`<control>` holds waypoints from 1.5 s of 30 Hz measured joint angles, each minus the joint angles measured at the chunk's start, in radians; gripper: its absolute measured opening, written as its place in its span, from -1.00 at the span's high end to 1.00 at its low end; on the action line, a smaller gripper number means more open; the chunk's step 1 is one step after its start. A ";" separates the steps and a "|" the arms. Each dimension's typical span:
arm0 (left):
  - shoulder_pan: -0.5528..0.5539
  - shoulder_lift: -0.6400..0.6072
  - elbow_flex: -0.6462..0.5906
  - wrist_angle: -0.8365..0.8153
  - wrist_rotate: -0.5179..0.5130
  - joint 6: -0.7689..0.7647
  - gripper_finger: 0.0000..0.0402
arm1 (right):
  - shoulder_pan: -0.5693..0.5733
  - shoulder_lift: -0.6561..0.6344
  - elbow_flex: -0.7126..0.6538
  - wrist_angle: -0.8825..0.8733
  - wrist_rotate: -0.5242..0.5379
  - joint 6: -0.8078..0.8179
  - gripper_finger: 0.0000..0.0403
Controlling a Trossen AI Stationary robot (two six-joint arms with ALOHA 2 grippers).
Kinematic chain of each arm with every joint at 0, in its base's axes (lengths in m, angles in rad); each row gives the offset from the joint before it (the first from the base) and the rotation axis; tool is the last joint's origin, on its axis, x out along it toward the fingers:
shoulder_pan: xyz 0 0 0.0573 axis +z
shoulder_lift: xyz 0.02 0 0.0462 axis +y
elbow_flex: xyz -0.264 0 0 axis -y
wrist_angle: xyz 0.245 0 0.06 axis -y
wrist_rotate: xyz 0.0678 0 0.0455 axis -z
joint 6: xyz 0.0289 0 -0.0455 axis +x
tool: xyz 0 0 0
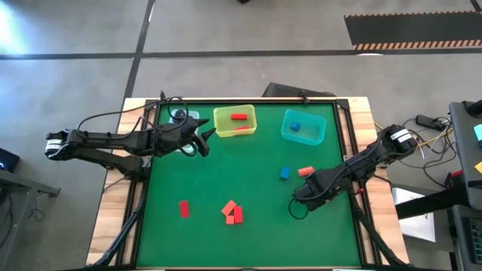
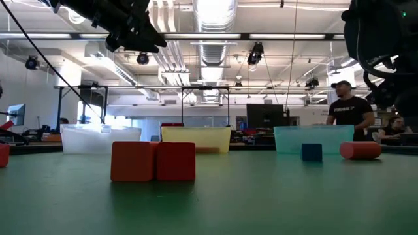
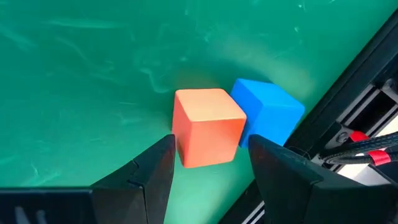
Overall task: Sort & place blocks by color
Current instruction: Move the orange block to the bottom of the yellow bin
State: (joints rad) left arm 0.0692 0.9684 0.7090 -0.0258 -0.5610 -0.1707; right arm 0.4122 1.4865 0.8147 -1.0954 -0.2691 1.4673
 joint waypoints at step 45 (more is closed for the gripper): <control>0.001 0.000 0.000 0.002 -0.001 0.000 0.04 | 0.042 -0.012 0.044 0.078 0.016 0.081 -0.12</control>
State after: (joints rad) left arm 0.0700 0.9680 0.7090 -0.0242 -0.5617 -0.1711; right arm 0.4538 1.4742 0.8584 -1.0172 -0.2528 1.5485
